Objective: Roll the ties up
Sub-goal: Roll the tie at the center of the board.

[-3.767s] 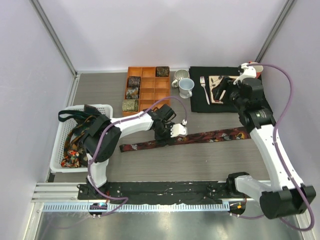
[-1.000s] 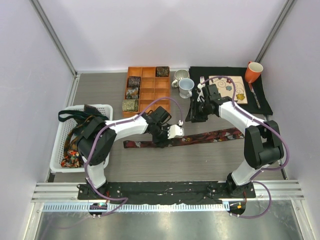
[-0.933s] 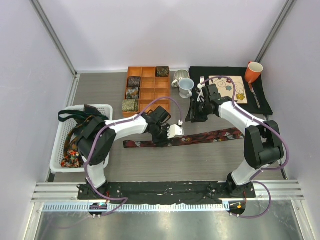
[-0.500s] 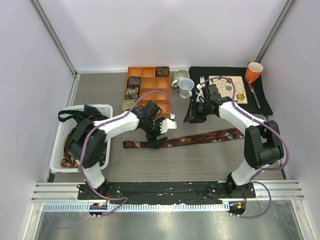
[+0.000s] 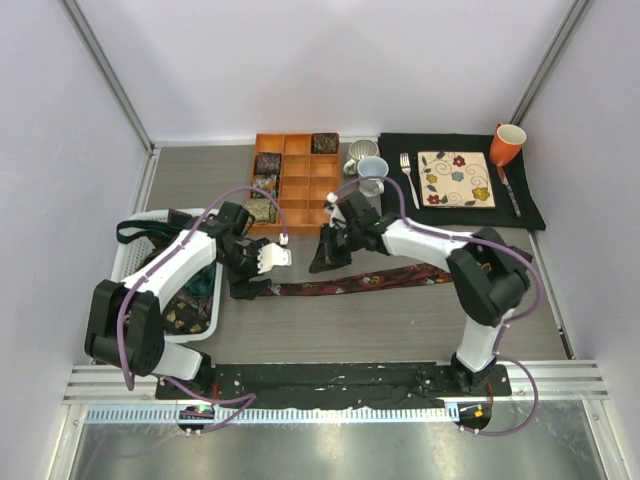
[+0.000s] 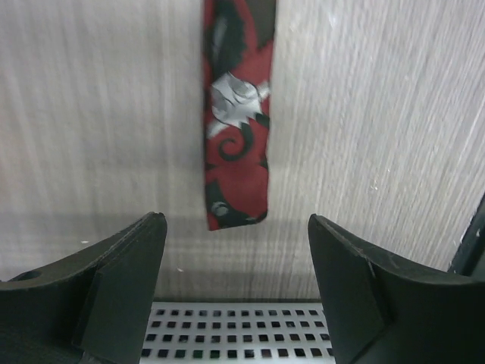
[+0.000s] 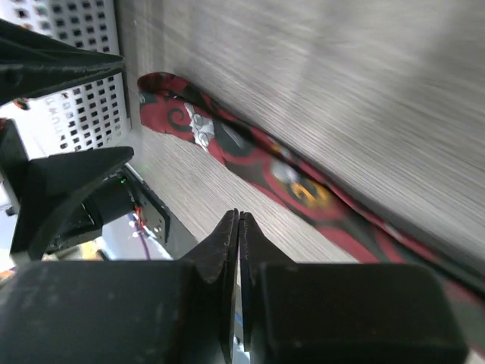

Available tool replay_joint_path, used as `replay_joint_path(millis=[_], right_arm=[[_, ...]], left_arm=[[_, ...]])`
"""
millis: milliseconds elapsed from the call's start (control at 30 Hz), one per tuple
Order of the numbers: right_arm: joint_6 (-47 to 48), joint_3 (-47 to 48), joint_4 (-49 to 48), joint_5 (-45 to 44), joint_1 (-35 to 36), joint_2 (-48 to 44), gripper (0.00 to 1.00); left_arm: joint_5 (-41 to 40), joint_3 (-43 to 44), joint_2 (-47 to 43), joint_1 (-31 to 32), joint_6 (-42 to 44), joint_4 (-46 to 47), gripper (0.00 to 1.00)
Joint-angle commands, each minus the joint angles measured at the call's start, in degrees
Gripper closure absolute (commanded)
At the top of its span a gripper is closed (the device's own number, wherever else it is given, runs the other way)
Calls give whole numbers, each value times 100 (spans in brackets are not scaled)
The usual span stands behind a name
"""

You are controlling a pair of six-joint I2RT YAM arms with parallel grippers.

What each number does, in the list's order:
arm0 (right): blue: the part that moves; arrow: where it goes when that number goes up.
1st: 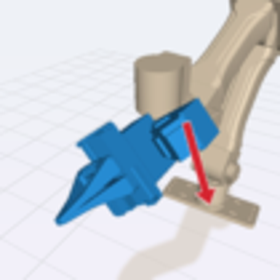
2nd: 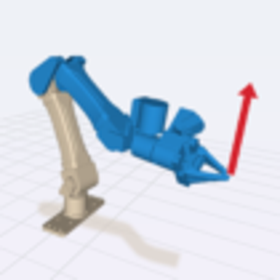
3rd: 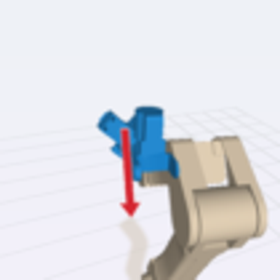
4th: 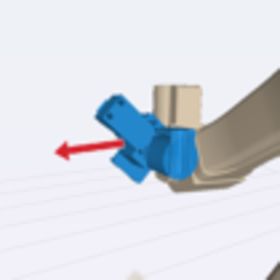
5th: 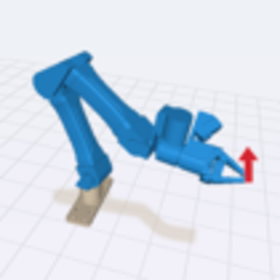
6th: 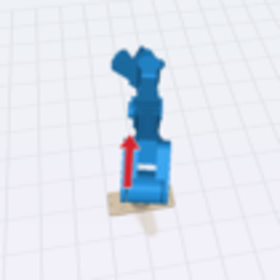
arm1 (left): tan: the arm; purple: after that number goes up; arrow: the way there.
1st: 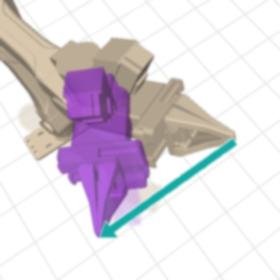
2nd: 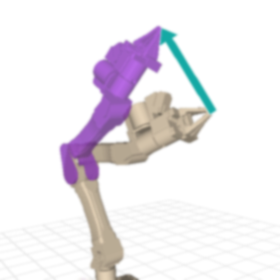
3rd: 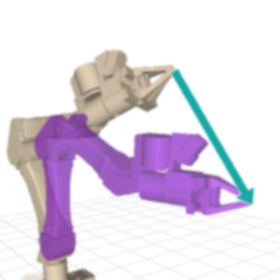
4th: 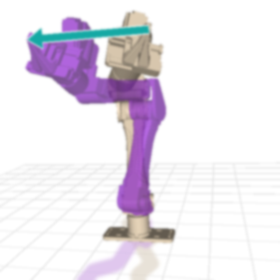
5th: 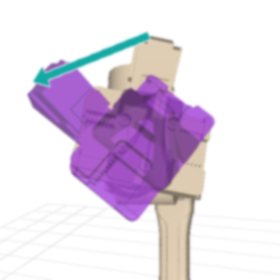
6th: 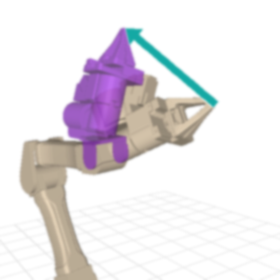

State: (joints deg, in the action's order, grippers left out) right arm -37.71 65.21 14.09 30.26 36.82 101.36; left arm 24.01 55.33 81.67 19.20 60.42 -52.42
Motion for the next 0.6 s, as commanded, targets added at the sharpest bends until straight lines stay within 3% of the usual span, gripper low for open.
replay_joint_path(millis=[0, 367, 567], right_arm=[[-640, 440, -644, 217, 369, 559, 95], [-641, 405, -688, 103, 502, 1386, 98], [-570, 361, -653, -20, 510, 1545, 98]], left_arm=[[-142, -83, 68, -30, 330, -67, 21], [-344, -207, 472, -39, 224, 435, 30], [-266, -181, 596, -31, 268, 365, 52]])
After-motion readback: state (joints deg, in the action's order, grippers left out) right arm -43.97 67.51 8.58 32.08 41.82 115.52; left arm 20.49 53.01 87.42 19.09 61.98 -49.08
